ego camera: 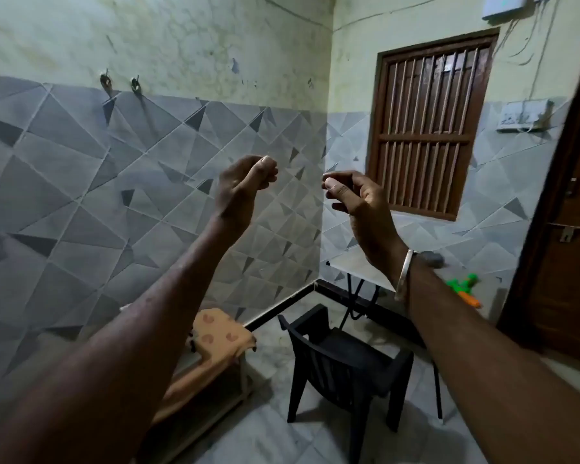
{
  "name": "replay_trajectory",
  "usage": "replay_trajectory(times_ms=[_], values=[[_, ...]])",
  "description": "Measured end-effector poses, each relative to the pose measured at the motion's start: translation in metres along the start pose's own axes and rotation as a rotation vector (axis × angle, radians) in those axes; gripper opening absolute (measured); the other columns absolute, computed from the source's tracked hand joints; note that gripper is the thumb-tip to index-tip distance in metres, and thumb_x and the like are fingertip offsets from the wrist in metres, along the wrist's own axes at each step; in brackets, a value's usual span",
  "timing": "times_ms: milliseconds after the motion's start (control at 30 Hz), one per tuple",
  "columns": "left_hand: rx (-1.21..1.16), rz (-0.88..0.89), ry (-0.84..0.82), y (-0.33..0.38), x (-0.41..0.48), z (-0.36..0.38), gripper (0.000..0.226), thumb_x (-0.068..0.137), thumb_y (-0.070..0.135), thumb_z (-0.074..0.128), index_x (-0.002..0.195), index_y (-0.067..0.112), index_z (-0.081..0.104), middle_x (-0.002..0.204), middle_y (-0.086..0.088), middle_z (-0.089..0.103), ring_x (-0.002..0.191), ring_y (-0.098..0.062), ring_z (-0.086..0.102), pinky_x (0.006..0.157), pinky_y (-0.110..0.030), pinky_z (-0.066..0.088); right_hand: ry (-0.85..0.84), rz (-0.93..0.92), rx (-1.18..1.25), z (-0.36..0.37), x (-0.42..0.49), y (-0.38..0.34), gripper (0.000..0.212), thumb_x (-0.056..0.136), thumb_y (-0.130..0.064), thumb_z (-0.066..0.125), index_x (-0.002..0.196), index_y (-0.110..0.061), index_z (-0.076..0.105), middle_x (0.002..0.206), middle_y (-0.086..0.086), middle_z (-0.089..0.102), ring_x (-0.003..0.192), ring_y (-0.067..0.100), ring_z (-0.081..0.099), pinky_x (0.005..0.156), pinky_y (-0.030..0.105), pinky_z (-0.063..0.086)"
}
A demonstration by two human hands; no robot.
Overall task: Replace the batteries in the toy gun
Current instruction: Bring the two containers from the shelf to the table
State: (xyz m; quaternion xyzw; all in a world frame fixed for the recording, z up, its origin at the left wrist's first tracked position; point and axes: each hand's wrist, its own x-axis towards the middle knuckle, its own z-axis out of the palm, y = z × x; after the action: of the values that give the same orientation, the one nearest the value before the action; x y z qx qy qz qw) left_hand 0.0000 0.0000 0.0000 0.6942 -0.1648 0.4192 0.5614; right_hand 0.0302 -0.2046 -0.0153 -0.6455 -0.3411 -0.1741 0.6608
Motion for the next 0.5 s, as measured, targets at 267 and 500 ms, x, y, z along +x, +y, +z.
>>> replay_trajectory(times_ms=[267,500], values=[[0.121,-0.123,0.093,-0.035,-0.047,-0.046,0.041,0.087,0.049,0.057,0.098,0.013,0.073,0.100,-0.021,0.072,0.097,-0.037,0.069,0.089,-0.051,0.054,-0.103,0.139,0.110,0.047,-0.021,0.048,0.021,0.092,-0.025,0.063,0.108,-0.013,0.071,0.104,0.003,0.073,0.099,0.014,0.067,0.086,0.027,0.054],[0.214,-0.222,0.177,-0.073,-0.086,-0.089,0.050,0.089,0.047,0.057,0.103,0.002,0.072,0.100,-0.023,0.071,0.097,-0.037,0.068,0.087,-0.048,0.055,-0.190,0.239,0.176,0.100,-0.044,0.098,0.021,0.093,-0.022,0.063,0.109,-0.011,0.070,0.104,0.004,0.073,0.095,0.008,0.067,0.078,0.019,0.052]])
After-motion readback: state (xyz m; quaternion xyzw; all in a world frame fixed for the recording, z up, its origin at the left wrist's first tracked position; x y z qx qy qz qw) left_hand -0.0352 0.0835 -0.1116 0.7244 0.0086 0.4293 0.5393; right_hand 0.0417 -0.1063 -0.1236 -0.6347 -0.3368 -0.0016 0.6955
